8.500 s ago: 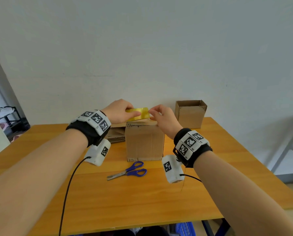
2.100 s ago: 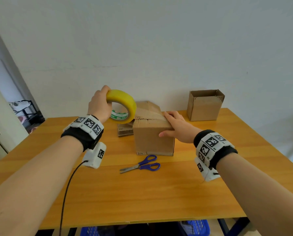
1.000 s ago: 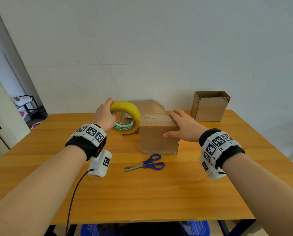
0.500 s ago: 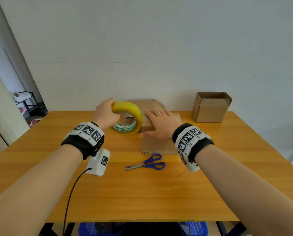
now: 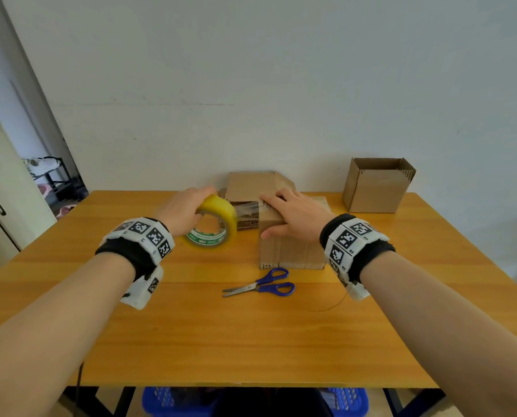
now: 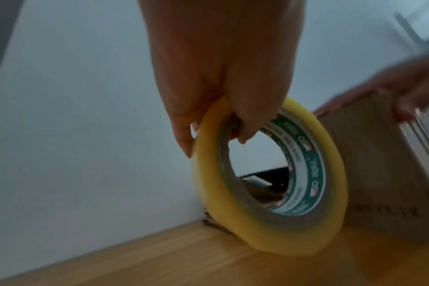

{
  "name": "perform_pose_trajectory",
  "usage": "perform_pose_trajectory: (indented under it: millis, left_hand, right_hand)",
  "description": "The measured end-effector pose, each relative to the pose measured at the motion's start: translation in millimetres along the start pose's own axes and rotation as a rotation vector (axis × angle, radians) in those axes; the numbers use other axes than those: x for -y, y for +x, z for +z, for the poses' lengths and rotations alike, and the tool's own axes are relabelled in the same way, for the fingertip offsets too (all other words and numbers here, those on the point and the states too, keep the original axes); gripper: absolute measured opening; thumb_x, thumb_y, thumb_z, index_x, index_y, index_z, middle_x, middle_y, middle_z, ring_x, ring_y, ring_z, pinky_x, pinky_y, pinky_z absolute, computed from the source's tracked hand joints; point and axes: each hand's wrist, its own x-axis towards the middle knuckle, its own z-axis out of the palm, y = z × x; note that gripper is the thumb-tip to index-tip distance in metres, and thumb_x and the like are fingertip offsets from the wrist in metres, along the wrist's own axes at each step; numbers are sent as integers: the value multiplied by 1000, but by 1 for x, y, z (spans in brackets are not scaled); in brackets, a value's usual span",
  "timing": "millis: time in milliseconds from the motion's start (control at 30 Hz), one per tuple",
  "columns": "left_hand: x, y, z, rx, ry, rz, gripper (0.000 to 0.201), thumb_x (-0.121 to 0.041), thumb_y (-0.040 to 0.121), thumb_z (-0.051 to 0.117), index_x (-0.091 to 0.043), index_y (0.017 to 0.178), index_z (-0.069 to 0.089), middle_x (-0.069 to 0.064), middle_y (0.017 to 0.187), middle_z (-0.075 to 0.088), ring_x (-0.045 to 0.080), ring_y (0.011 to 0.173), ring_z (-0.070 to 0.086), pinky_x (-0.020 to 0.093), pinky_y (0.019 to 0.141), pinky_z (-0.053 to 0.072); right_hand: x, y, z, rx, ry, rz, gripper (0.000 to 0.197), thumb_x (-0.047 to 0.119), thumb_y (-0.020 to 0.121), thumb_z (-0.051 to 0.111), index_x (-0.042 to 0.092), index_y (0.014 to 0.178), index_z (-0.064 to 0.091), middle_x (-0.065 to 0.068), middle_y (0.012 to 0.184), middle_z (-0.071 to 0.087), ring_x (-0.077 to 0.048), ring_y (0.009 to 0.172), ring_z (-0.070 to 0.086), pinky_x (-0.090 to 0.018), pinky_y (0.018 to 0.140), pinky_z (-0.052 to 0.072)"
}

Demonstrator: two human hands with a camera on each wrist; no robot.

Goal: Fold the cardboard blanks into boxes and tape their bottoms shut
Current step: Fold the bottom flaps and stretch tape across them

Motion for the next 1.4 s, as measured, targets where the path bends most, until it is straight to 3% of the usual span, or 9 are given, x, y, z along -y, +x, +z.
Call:
perform_pose_trajectory:
  millis: [133, 267, 400, 633, 933, 1033, 1133, 1300, 1400]
  left_hand:
    - [-2, -5, 6, 89, -97, -16, 52, -39, 82, 69, -26, 127, 47, 2, 112, 58, 22, 98, 56, 34, 79, 46]
    - [-7, -6, 2, 138, -128, -2, 75, -83, 66, 48, -38, 126, 46, -5, 118, 57, 16, 101, 56, 36, 85, 50]
    - [-13, -5, -6, 149, -132, 5, 50, -55, 84, 57, -30, 126, 49, -2, 113, 62, 16, 94, 58, 31, 79, 49]
    - [-22, -4, -10, 204, 88, -22, 55, -64, 81, 55, -32, 126, 49, -1, 118, 60, 17, 93, 53, 31, 74, 45]
    - [-25, 1, -4, 223, 51, -32, 39, -49, 80, 68, -20, 98, 49, 2, 93, 57, 16, 76, 52, 29, 61, 41]
    - [-23, 2, -1, 241, -41, -37, 45, -44, 80, 69, -21, 116, 54, 2, 116, 59, 20, 102, 56, 35, 83, 50]
    - [-26, 1, 0, 257, -74, -12, 51, -41, 82, 68, -23, 128, 54, 2, 136, 52, 22, 123, 48, 40, 101, 42]
    - [-32, 0, -3, 233, -94, -19, 52, -42, 82, 68, -24, 129, 53, 1, 137, 51, 20, 123, 48, 32, 97, 40]
    - [-35, -4, -4, 246, -129, -23, 52, -47, 84, 64, -24, 129, 54, -1, 138, 50, 19, 126, 45, 31, 98, 37]
  right_hand:
    - [-1, 1, 0, -8, -6, -18, 87, 67, 82, 49, 24, 150, 16, -9, 142, 36, -28, 130, 36, -42, 109, 34]
    - [-5, -1, -2, 5, -40, -40, 86, 66, 84, 47, 23, 151, 14, -7, 148, 33, -28, 136, 30, -41, 117, 11]
    - [-11, -3, -6, 28, -4, -32, 85, 63, 84, 51, 25, 151, 16, -5, 151, 30, -27, 139, 27, -41, 119, 6]
    - [-7, 1, -8, 30, 58, -43, 84, 60, 82, 57, 24, 150, 22, -5, 148, 34, -30, 138, 27, -42, 115, 18]
    - [-13, -4, -9, 43, 53, -60, 77, 56, 88, 52, 25, 150, 19, -1, 154, 27, -22, 142, 24, -42, 119, 0]
    - [-16, -7, -7, 29, 46, -63, 74, 52, 91, 51, 27, 151, 16, 3, 157, 22, -18, 145, 17, -44, 119, 1]
    - [-13, -13, -5, -8, 59, -58, 76, 49, 90, 55, 28, 151, 16, 2, 158, 17, -17, 147, 10, -41, 119, 4]
    - [-6, -26, -8, -224, 38, -49, 71, 49, 86, 60, 23, 146, 32, -1, 154, 28, -18, 143, 24, -36, 118, 11]
    - [3, -34, -13, -327, 79, -34, 45, 43, 87, 61, 19, 125, 53, -1, 129, 50, -17, 114, 50, -33, 101, 39]
